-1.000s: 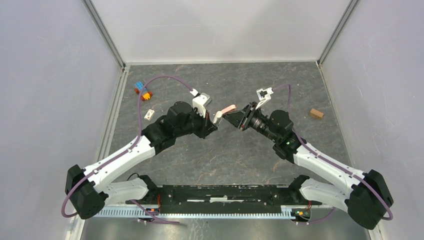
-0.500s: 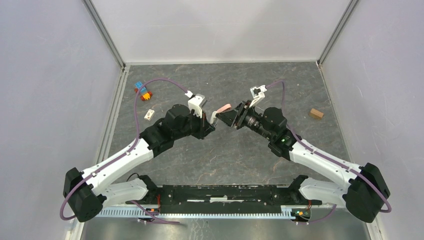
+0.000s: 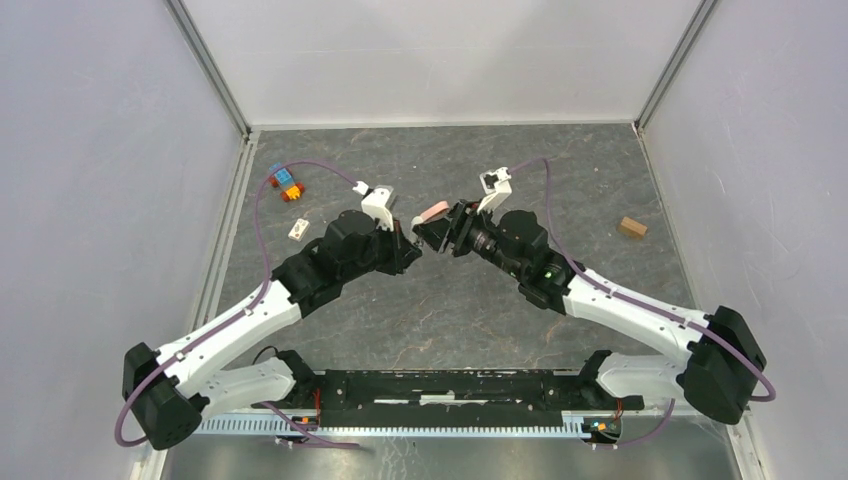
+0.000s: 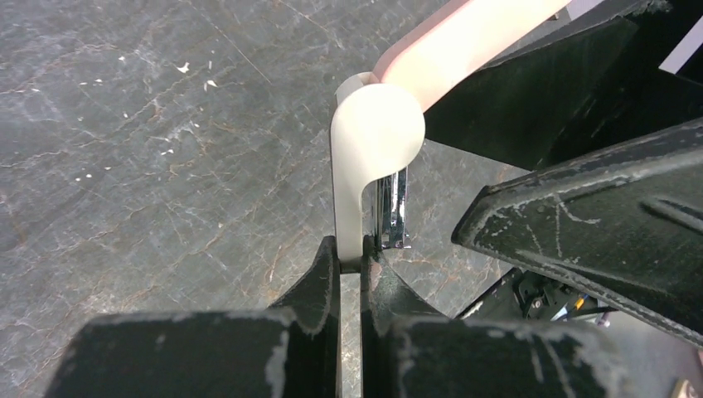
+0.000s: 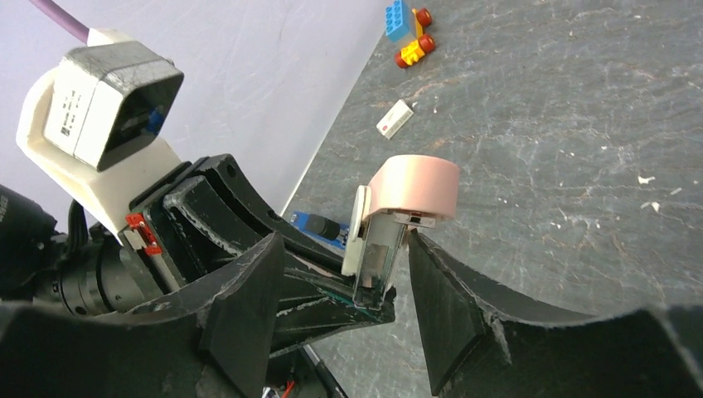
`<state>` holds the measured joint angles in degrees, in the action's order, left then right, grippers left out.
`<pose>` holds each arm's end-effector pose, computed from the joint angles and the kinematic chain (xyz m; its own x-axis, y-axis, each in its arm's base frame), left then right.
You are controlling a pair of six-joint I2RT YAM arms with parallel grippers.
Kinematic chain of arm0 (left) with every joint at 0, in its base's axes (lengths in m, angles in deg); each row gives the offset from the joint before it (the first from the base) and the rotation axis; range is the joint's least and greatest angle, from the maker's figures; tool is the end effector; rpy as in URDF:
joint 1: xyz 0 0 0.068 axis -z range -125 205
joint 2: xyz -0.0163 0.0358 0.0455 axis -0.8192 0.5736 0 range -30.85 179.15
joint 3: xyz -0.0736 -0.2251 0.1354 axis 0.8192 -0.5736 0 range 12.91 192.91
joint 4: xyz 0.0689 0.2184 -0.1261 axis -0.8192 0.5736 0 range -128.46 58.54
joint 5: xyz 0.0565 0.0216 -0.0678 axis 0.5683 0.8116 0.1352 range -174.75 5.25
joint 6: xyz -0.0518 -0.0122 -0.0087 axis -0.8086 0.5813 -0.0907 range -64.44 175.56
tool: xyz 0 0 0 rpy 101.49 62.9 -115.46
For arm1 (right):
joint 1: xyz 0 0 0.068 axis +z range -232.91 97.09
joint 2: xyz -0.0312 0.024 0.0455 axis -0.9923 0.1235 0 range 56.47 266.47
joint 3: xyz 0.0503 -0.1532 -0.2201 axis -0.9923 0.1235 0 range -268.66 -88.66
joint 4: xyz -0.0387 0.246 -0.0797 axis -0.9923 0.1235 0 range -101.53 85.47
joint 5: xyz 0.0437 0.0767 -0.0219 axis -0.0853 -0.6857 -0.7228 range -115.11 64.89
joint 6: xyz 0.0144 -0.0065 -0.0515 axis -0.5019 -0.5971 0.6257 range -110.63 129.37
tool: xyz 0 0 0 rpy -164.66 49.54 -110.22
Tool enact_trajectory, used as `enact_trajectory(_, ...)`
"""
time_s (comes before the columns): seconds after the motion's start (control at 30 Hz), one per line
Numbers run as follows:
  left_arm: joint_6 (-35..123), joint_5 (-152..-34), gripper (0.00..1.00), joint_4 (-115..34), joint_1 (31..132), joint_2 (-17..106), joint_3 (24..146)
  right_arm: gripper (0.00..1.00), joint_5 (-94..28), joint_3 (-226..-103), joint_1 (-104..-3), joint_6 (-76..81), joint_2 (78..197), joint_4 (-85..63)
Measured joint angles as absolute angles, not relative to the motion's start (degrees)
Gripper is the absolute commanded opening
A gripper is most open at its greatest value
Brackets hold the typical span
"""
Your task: Load the staples into the stapler
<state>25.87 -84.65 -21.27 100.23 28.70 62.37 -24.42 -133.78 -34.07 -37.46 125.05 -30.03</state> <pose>0.1657 -0.1670 0.3070 -0.6316 -0.0666 -0.7724 0.4559 0.7739 -0.4396 0.1856 0.2115 0.3074 -0.5821 0.4420 -0.6824 -0.4683 0.5039 0.7258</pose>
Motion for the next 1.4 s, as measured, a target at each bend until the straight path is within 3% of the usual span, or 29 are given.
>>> enact_trajectory(0.57, 24.36, -80.08, 0.02, -21.23, 100.08, 24.70, 59.52, 0.60, -19.37, -138.87, -30.88, -37.29, 129.84, -27.84)
enact_trajectory(0.87, 24.36, -75.73, 0.02, -19.59, 100.19, 24.46, 59.55, 0.66, -17.62, -139.20, -30.79, -37.53, 130.64, -25.61)
enact_trajectory(1.1, 24.36, -76.49, 0.02, -20.24, 100.19, 23.12, 59.52, 0.63, -18.72, -139.20, -30.77, -38.01, 132.55, -26.53)
enact_trajectory(1.23, 24.36, -77.98, 0.02, -21.36, 100.19, 22.40, 59.39, 0.56, -19.92, -139.20, -30.77, -38.62, 133.18, -28.78)
enact_trajectory(1.4, 24.36, -79.31, 0.02, -22.49, 100.19, 22.20, 58.93, 0.37, -20.27, -139.20, -30.77, -38.84, 133.18, -30.42)
